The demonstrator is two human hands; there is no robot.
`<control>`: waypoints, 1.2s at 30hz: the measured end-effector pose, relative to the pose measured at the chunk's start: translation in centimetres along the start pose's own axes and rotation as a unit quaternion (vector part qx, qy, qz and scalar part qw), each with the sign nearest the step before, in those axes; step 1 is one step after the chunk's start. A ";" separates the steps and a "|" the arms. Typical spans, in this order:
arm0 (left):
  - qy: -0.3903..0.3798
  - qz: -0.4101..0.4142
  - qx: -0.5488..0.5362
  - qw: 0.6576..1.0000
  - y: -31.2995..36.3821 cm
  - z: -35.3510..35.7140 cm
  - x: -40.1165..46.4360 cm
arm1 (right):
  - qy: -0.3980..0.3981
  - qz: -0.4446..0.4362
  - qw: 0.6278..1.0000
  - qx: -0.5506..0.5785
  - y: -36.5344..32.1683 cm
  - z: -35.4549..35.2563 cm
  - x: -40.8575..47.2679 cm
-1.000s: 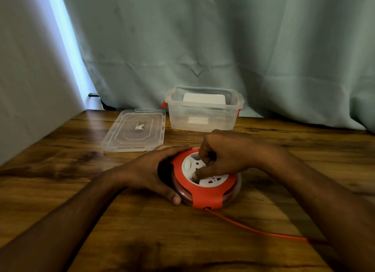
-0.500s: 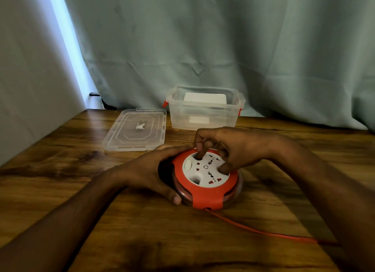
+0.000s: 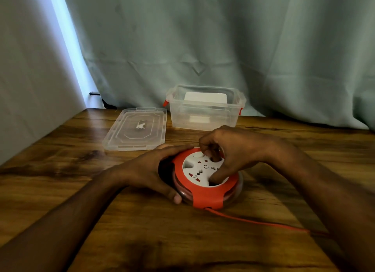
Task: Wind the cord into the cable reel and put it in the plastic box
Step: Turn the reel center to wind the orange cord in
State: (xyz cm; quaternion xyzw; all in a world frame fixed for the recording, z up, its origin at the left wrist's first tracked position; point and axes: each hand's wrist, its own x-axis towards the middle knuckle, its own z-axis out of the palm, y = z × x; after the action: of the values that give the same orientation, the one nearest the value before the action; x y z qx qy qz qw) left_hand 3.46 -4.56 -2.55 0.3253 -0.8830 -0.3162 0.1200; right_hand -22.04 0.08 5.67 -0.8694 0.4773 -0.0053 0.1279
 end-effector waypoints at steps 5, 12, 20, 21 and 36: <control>0.007 0.002 0.005 1.000 -0.1 0.1 0.0 | 0.034 -0.006 0.998 -0.059 -0.2 0.7 0.4; 0.016 0.010 0.002 1.000 -0.1 0.2 0.0 | 0.039 -0.015 0.997 -0.066 -1.3 1.1 0.7; 0.016 0.006 -0.001 1.000 -0.4 0.2 0.1 | 0.032 -0.042 0.999 -0.004 -0.1 -1.2 -0.6; 0.016 0.006 -0.001 1.000 -0.4 0.2 0.1 | 0.022 -0.041 0.999 0.007 0.1 -1.3 -0.6; 0.012 0.011 0.005 1.000 0.0 0.1 0.0 | -0.008 -0.011 0.997 0.082 1.2 -0.5 0.1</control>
State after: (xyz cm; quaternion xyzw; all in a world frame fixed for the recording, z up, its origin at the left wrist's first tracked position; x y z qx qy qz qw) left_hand 3.42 -4.49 -2.63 0.3200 -0.8865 -0.3069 0.1320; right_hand -23.03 -0.68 5.86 -0.8611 0.4648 -0.0385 0.2022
